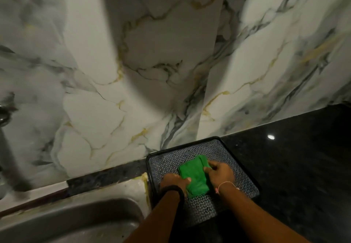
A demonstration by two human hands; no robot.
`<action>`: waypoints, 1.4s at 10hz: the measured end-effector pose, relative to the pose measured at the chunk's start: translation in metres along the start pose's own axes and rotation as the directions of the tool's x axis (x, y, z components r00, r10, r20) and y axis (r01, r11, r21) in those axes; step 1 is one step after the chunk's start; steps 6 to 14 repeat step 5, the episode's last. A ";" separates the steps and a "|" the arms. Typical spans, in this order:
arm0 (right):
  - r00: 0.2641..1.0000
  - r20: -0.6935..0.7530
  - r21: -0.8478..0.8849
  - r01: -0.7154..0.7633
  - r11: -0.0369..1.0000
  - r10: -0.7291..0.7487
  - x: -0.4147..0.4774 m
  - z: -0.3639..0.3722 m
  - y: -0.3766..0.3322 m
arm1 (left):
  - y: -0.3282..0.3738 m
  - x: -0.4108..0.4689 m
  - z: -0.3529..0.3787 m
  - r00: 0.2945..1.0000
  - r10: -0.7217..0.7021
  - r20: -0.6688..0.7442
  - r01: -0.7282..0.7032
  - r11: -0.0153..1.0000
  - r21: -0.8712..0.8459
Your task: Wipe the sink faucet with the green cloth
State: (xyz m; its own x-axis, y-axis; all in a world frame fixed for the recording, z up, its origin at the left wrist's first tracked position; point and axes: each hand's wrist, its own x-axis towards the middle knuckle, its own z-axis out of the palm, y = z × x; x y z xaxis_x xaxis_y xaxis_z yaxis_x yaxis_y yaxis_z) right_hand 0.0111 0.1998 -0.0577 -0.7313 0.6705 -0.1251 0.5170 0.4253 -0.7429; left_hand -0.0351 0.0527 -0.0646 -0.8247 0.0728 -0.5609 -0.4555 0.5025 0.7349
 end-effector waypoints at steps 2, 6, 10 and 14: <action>0.999 -0.048 -0.153 -0.004 0.988 -0.003 0.008 0.012 0.021 | -0.003 0.017 0.016 0.985 0.142 -0.097 -0.103 0.938 0.332; 0.990 -0.134 -0.123 0.029 0.992 -0.046 -0.044 -0.011 -0.016 | -0.026 -0.044 -0.059 0.857 0.512 0.054 -0.469 0.733 0.494; 0.990 -0.134 -0.123 0.029 0.992 -0.046 -0.044 -0.011 -0.016 | -0.026 -0.044 -0.059 0.857 0.512 0.054 -0.469 0.733 0.494; 0.990 -0.134 -0.123 0.029 0.992 -0.046 -0.044 -0.011 -0.016 | -0.026 -0.044 -0.059 0.857 0.512 0.054 -0.469 0.733 0.494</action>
